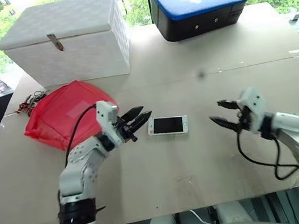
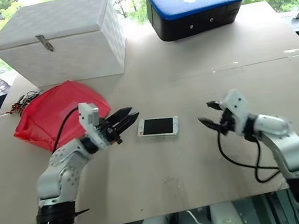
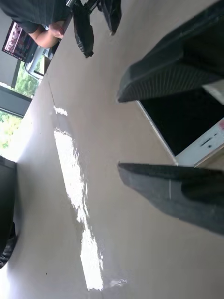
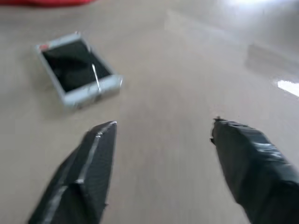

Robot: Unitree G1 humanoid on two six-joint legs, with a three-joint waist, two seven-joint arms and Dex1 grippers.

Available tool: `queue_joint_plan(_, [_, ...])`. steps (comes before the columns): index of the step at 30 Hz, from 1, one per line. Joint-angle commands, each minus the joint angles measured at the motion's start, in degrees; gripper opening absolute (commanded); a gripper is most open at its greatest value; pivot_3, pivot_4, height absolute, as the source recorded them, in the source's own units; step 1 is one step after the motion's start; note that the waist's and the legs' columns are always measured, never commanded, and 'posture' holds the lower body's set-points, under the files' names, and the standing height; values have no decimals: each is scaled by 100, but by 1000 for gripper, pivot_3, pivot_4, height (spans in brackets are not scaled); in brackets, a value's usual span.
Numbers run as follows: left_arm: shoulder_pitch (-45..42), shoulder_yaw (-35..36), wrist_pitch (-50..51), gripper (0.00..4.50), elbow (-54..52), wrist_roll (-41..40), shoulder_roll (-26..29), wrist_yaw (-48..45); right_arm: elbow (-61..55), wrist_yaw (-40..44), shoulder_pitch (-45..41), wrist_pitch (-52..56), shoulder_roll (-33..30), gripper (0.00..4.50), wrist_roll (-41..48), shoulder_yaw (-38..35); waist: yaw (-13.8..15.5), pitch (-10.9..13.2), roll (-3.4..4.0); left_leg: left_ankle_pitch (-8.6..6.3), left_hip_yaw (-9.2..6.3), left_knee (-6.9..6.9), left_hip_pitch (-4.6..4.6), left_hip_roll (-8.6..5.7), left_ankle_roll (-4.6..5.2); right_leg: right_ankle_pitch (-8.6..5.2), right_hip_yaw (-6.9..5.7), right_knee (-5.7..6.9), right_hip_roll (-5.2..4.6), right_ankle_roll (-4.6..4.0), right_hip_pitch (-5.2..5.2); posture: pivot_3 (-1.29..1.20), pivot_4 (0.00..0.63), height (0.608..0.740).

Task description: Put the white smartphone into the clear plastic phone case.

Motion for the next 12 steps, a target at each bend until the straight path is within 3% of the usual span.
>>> queue_joint_plan(1, [553, 323, 135, 3968, -684, -268, 305, -87, -712, 109, 682, -4, -285, 4500, 333, -646, 8, 11, 4, 0, 0, 0, 5, 1, 0, 0, 1, 4, 0, 0, 3, 0, 150, 740])
queue_joint_plan(2, [774, 377, 169, 4381, -846, -273, 361, -36, -782, 112, 931, -68, -327, 4500, 354, -791, 18, 15, 4, 0, 0, -1, 12, 1, 0, 0, 1, 6, 0, 0, 8, 0, 150, 740])
queue_joint_plan(3, [1037, 452, 191, 4492, -1016, -267, 415, 27, -827, 93, 1190, -178, -352, 4500, 332, -928, 30, 21, 5, 0, 0, -2, 14, 2, 0, 0, -1, 6, 1, 0, 12, 0, 150, 740])
queue_joint_plan(8, [2319, 742, 13, 4492, -1624, -158, 667, 18, -937, -136, 1938, -696, -194, 4500, 311, -1402, 45, 36, 8, 0, 3, -4, 22, 3, 1, 0, 5, 1, 0, 0, 20, 0, 150, 740])
queue_joint_plan(12, [2822, 844, -71, 4492, -1857, -179, 624, 160, -995, -199, 2200, -800, -95, 4500, 392, -1493, 89, 40, 9, 0, 4, -6, 23, 4, 1, -1, 4, 1, 0, -1, 21, 0, 150, 740])
